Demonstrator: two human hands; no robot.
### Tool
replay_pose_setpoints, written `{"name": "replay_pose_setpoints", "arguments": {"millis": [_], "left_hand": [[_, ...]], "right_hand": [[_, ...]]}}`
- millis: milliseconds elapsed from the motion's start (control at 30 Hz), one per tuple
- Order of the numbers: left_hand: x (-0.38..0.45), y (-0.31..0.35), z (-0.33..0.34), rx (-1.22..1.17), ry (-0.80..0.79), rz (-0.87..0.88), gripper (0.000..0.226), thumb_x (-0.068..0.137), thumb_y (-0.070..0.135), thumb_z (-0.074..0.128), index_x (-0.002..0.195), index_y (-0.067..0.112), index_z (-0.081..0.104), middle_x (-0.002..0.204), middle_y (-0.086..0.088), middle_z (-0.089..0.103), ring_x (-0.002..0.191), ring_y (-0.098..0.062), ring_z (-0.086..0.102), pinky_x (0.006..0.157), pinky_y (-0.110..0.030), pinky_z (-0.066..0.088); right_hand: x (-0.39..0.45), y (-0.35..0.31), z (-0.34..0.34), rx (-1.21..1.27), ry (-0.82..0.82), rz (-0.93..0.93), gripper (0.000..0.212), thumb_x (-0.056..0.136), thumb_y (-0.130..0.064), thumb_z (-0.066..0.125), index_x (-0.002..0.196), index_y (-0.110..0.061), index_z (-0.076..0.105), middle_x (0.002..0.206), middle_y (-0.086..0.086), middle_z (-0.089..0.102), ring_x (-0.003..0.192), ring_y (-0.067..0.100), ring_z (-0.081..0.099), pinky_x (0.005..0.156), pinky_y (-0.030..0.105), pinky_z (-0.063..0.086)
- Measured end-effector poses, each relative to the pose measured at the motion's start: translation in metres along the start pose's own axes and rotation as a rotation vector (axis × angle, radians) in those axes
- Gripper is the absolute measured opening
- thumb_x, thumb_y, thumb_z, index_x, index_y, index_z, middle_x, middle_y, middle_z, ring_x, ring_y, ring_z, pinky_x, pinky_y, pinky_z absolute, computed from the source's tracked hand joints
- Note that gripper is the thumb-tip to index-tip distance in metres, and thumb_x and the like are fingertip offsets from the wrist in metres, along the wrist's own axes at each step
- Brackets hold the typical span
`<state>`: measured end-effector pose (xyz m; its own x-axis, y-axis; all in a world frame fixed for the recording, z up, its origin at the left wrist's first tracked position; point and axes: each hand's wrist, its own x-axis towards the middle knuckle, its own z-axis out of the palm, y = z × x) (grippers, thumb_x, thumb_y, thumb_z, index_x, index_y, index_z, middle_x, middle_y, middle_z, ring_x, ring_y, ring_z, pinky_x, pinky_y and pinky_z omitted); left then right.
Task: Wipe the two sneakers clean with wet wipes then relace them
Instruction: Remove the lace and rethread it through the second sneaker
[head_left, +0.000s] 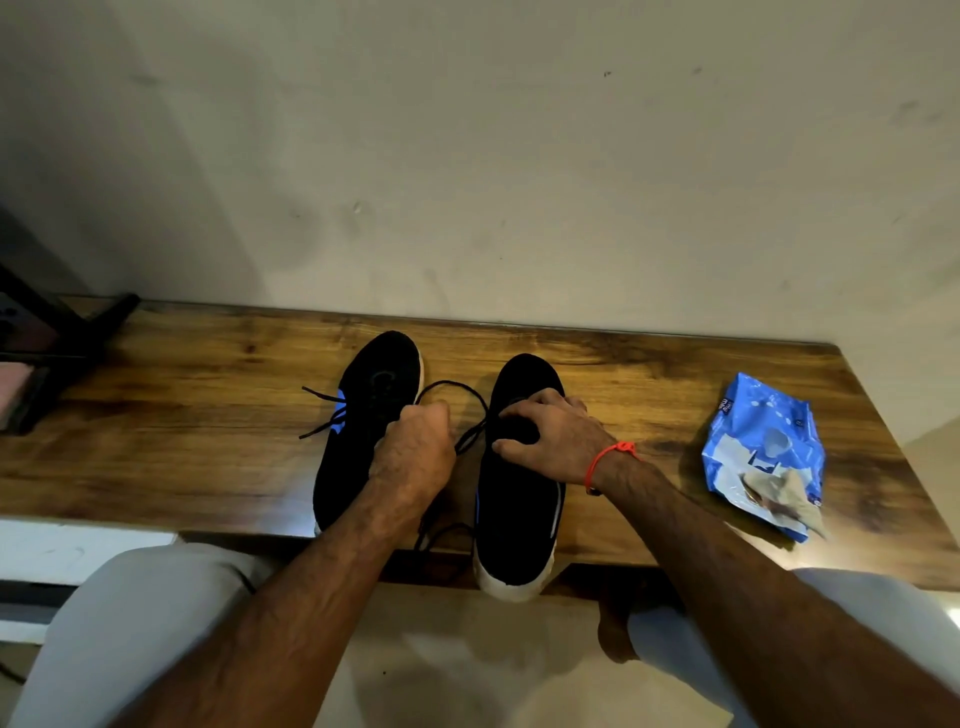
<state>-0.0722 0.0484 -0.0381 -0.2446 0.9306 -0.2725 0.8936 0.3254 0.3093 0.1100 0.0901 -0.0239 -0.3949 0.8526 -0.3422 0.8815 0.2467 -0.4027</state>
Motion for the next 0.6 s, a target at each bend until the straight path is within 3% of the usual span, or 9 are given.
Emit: {"name": "replay_pose_setpoints", "arguments": {"millis": [67,167,267,433,600], "left_hand": [[-0.001,0.0,-0.001,-0.046,-0.024,-0.022,0.002,0.102,0.02,0.053,0.103,0.019,0.054,0.094,-0.007,0.06,0.072,-0.024,0.069,0.056,-0.041,0.063],[-0.006,-0.001,0.003,-0.01,-0.085,-0.043,0.022,0.099,0.009,0.056,0.115,0.019,0.044,0.089,-0.009,0.063,0.059,-0.021,0.07,0.046,-0.033,0.059],[-0.007,-0.001,0.011,0.023,-0.055,-0.009,0.03,0.097,0.011,0.057,0.12,0.021,0.042,0.097,-0.008,0.06,0.075,-0.025,0.07,0.061,-0.043,0.064],[-0.008,0.004,0.01,0.0,-0.036,0.062,0.021,0.1,0.018,0.05,0.12,0.023,0.046,0.108,-0.007,0.061,0.091,-0.029,0.067,0.078,-0.047,0.061],[-0.008,0.002,0.006,-0.088,0.133,0.137,0.011,0.102,0.026,0.05,0.113,0.028,0.053,0.103,0.0,0.064,0.088,-0.022,0.065,0.075,-0.045,0.059]], "right_hand": [[0.0,0.0,0.0,0.002,0.002,0.0,0.057,0.086,-0.063,0.055,0.138,-0.04,0.049,0.144,-0.002,0.038,0.135,0.03,0.029,0.11,0.052,0.034],[0.0,0.0,0.0,0.02,-0.002,0.001,0.057,0.086,-0.063,0.056,0.138,-0.04,0.049,0.144,-0.002,0.038,0.135,0.029,0.028,0.111,0.052,0.033],[0.0,0.0,0.001,0.018,-0.004,0.001,0.057,0.086,-0.063,0.056,0.138,-0.04,0.049,0.144,-0.002,0.038,0.135,0.029,0.028,0.111,0.052,0.033],[0.0,0.0,0.001,0.009,-0.002,0.002,0.057,0.086,-0.063,0.056,0.138,-0.04,0.049,0.143,-0.003,0.038,0.135,0.028,0.028,0.11,0.052,0.033],[-0.001,-0.002,-0.001,0.013,-0.005,0.0,0.058,0.086,-0.065,0.055,0.137,-0.041,0.049,0.145,-0.001,0.038,0.137,0.03,0.028,0.111,0.053,0.031]]}}
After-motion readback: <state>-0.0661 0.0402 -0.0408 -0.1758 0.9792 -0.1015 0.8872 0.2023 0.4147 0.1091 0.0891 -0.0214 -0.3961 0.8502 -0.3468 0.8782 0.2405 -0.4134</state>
